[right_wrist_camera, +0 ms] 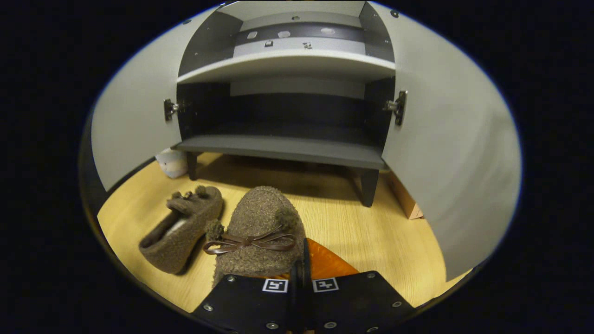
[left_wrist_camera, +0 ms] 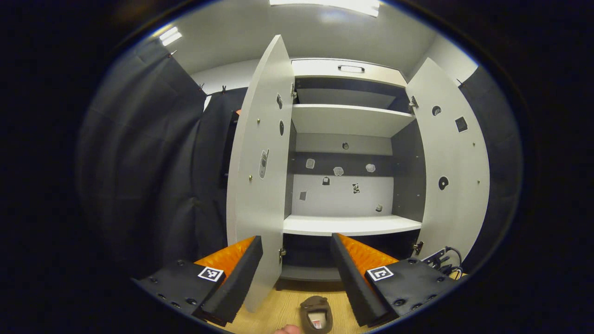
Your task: Grab one shoe with the right hand and put it into the shoe cabinet, grab the other shoe with the left hand and put it into the shoe cabinet; then close the right door with the right hand and the left door with the left hand.
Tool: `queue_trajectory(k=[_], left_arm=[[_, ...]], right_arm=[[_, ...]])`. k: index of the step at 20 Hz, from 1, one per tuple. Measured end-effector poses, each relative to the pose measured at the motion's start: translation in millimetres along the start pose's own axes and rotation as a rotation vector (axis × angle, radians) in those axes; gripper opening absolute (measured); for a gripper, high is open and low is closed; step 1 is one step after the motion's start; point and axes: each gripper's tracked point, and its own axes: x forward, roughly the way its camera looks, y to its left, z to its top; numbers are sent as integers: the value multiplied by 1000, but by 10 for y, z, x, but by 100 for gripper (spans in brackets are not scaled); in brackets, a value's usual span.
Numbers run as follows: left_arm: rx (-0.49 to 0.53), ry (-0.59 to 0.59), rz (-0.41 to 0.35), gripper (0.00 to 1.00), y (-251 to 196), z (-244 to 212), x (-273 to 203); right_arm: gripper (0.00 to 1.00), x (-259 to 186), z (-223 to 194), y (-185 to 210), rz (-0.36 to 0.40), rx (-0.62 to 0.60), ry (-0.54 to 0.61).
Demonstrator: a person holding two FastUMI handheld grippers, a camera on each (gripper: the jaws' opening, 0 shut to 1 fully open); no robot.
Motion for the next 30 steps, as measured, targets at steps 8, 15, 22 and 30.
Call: queue_trajectory(k=[8,15,22,30], left_arm=[[-13,3,-60,96,-207,-87,9],[-52,-4,-89,99,-261,-112,-63],[-53,21,-72,99,-131,-218,-97],[-81,52,-37,96,35,-365,-110]], right_arm=[[5,-1117,1859,192,18,18,-295],[5,-710,3277,22,-12,84,-379],[5,463,3962,-363,-104,103,-224],[6,1356,3694,-720,-199,150,5]])
